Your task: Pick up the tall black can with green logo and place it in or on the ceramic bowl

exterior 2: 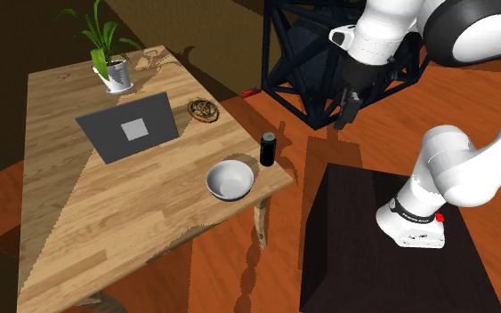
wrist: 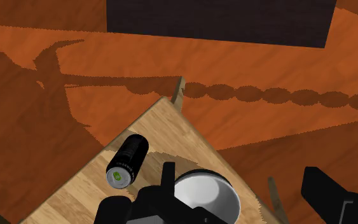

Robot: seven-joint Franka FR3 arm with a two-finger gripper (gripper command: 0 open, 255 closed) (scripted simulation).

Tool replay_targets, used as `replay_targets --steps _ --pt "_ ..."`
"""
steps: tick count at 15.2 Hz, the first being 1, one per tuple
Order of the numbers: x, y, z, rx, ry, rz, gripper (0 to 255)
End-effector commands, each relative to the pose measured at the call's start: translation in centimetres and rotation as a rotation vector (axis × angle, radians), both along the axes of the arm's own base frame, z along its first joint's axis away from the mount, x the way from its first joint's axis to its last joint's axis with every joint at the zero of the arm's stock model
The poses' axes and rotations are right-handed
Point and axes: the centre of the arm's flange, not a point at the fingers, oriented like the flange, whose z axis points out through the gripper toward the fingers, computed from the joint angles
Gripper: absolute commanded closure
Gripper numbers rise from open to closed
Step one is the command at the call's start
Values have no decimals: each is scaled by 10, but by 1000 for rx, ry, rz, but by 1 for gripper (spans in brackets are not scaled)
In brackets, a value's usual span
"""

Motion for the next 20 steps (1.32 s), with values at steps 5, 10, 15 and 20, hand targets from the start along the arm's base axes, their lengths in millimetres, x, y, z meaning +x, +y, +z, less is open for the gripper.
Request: replay_targets --steps 5,10,15,20 --pt "34 -26 -34 11 13 -17 0" --pt "76 -58 -77 24 30 -38 0" --pt "117 -91 -121 38 46 -59 0" --pt "156 -124 -166 51 63 -80 0"
